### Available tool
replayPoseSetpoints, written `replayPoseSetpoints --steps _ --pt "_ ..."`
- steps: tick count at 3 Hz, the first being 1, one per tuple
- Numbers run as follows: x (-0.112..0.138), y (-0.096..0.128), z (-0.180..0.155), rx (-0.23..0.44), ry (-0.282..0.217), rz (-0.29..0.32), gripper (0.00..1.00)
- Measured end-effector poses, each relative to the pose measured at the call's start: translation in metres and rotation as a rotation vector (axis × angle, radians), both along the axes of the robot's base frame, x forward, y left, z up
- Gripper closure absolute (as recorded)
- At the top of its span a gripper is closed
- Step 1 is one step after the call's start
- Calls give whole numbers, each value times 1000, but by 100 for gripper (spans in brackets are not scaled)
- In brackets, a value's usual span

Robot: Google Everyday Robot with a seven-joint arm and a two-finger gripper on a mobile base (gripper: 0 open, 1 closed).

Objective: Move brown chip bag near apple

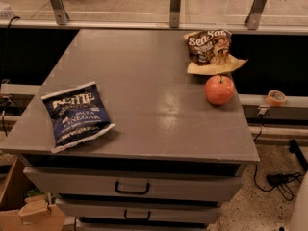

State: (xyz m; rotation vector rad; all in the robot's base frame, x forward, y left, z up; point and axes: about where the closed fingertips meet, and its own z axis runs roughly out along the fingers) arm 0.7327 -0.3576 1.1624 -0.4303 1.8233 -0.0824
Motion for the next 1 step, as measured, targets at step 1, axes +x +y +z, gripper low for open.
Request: replayPoseSetpoints --steps 1 --pt "7 -1 11 5 -53 -12 0"
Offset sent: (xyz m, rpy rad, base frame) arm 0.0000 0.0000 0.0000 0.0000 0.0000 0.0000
